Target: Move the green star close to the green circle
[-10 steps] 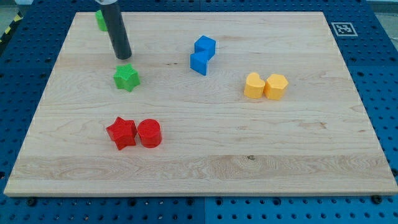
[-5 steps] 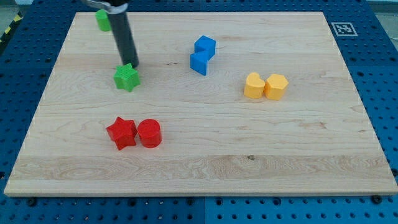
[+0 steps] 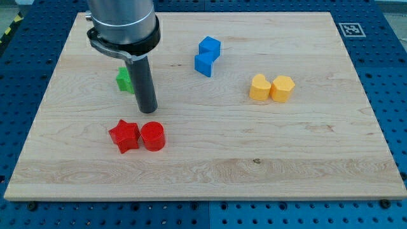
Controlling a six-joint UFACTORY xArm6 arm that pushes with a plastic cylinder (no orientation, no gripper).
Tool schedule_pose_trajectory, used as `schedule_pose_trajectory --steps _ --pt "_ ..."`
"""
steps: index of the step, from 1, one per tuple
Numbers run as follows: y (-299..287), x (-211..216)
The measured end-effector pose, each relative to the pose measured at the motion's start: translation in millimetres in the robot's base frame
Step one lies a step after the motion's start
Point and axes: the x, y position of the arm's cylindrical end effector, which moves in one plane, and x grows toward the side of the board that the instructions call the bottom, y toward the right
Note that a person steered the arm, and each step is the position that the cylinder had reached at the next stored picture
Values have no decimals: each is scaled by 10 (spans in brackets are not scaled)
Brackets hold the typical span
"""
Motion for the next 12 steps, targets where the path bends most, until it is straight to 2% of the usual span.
schedule_pose_trajectory --steps 5,12 --pt "-303 -258" --pt "-491 -1362"
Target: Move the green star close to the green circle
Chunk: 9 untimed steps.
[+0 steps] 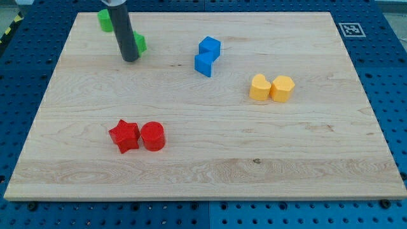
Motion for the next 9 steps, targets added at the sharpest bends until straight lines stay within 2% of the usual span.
schedule_pose_trajectory --steps 4,7,9 --pt "0 -594" --pt "339 -524" --pt "236 -994"
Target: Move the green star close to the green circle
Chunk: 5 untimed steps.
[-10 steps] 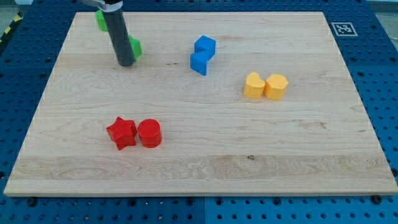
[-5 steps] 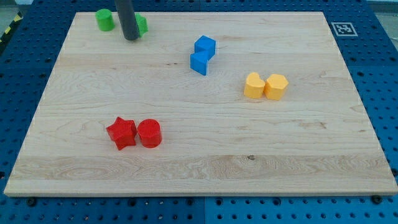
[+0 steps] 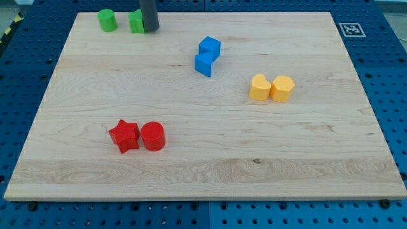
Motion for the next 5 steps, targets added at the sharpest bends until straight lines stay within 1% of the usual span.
schedule_pose_trajectory --steps 1,2,4,5 --pt "-257 -197" --pt "-153 -321" --pt "266 -275" --pt "229 -390"
